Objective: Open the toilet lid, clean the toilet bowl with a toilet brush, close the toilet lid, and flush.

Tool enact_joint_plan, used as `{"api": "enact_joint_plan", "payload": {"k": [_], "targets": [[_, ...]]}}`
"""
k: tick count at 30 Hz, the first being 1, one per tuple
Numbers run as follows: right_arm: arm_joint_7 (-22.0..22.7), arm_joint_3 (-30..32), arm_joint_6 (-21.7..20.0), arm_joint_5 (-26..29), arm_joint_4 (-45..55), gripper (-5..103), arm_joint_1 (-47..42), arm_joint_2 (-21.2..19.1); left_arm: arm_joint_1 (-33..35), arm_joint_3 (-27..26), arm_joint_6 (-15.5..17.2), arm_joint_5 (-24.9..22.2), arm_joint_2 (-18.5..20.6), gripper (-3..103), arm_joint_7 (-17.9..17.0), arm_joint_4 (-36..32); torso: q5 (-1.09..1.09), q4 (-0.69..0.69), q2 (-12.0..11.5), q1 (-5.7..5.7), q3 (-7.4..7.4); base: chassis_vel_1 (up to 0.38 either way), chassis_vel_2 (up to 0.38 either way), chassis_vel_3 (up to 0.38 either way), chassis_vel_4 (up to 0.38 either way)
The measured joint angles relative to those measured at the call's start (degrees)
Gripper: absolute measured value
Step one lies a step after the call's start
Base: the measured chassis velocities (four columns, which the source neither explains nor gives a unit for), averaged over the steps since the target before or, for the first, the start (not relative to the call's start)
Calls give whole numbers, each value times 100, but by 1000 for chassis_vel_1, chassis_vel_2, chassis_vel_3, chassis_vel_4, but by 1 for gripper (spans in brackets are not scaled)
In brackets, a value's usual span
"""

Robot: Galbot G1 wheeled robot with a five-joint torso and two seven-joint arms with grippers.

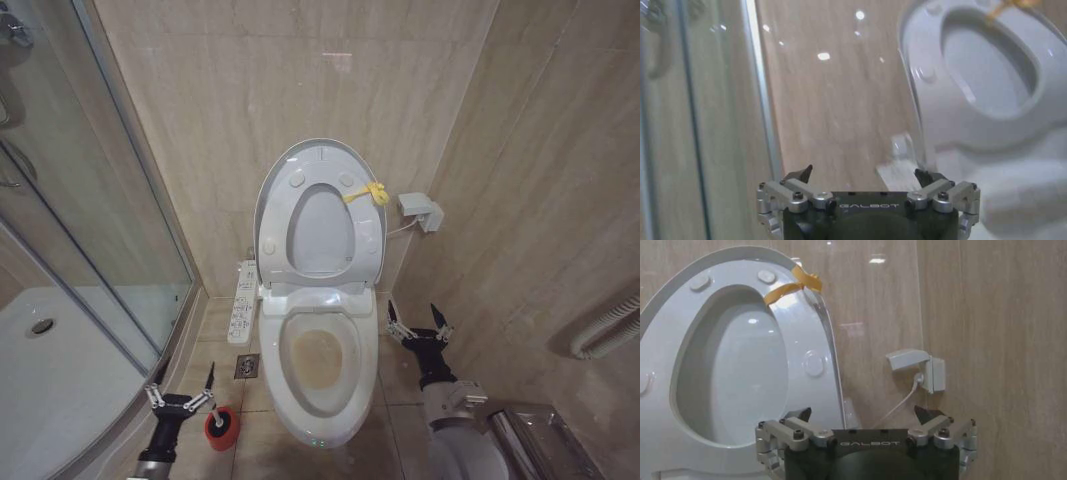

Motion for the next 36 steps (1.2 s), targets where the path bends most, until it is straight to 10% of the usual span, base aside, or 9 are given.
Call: {"api": "enact_joint_plan", "payload": {"k": [25, 36], "targets": [[0, 0, 0, 0, 0, 100, 0, 0, 755, -606, 2805, -1297, -234, 100, 308, -2745, 0, 0, -1, 0, 0, 0, 0, 0, 0], [0, 1, 0, 0, 0, 100, 0, 0, 707, -642, 3146, -1185, -251, 100, 135, -2774, -1, 0, -1, 0, 0, 0, 0, 0, 0]]}}
